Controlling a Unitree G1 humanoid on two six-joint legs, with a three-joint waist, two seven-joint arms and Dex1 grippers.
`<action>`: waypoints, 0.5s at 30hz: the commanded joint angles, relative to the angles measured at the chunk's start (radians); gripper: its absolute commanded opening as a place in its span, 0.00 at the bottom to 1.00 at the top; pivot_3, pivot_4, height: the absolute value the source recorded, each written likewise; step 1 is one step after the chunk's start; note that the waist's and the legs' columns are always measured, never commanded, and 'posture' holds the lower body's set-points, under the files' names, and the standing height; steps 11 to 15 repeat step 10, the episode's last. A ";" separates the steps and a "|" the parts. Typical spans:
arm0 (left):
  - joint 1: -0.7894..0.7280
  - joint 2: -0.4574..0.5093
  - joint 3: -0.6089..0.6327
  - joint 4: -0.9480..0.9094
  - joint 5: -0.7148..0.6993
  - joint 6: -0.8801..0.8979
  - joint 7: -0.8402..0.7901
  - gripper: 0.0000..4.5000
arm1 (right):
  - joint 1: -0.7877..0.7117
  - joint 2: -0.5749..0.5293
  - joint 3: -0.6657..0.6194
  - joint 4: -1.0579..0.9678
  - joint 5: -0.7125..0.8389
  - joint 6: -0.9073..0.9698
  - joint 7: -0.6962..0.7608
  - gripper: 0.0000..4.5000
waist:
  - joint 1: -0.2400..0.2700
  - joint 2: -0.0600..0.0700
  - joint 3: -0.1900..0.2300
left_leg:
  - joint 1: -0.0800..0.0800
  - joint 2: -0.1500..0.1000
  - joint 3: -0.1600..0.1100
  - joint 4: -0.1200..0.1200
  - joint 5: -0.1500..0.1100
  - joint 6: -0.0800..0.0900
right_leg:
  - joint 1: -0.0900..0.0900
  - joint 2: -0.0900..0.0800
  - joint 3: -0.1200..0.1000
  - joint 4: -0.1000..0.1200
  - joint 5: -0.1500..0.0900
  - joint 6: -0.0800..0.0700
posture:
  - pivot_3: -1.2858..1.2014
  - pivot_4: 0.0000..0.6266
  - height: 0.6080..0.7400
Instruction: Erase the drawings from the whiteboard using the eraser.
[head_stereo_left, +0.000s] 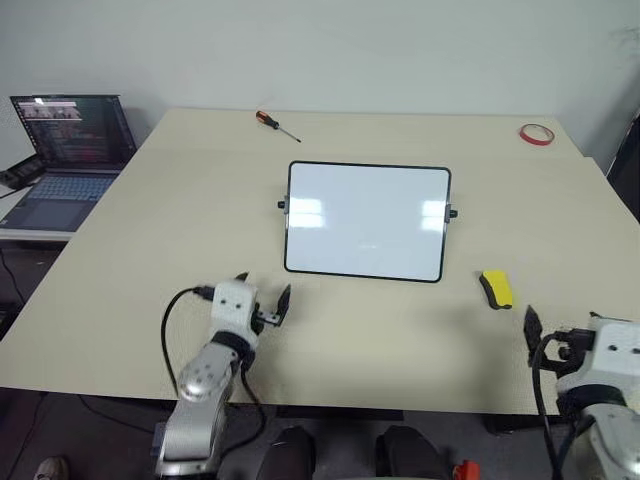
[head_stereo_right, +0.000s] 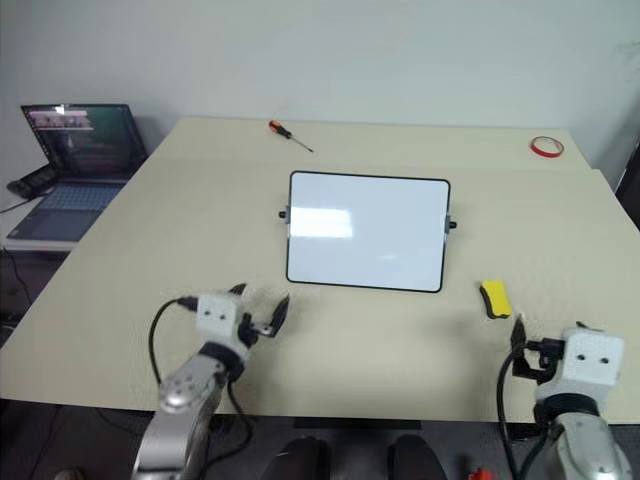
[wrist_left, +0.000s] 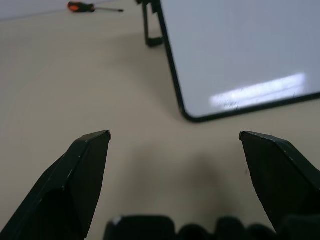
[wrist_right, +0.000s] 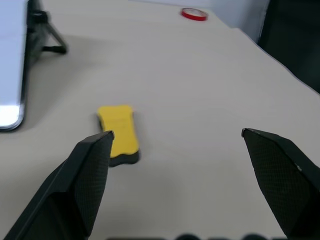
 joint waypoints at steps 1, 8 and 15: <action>0.016 -0.010 -0.021 -0.079 0.028 -0.043 0.046 1.00 | 0.022 -0.007 -0.034 0.014 0.034 -0.090 0.013 1.00 | 0.002 0.000 0.000 | 0.000 0.000 0.000 0.000 0.000 0.000 | 0.000 0.000 0.000 0.000 0.000 0.000 | 0.52 0.24 1.00; 0.023 -0.005 -0.027 -0.084 0.025 -0.058 0.065 1.00 | 0.062 -0.015 -0.033 0.008 0.063 -0.105 0.008 1.00 | 0.000 0.000 0.000 | 0.000 0.000 0.001 -0.001 0.000 0.000 | -0.001 0.001 0.000 0.000 0.000 0.000 | 0.52 0.24 1.00; 0.024 -0.013 -0.039 -0.094 0.029 -0.050 0.073 1.00 | 0.063 -0.018 -0.020 -0.008 0.066 -0.081 0.006 1.00 | 0.000 0.000 0.000 | 0.000 0.000 0.001 -0.001 0.000 0.000 | -0.001 0.001 0.000 0.000 0.000 0.000 | 0.52 0.24 1.00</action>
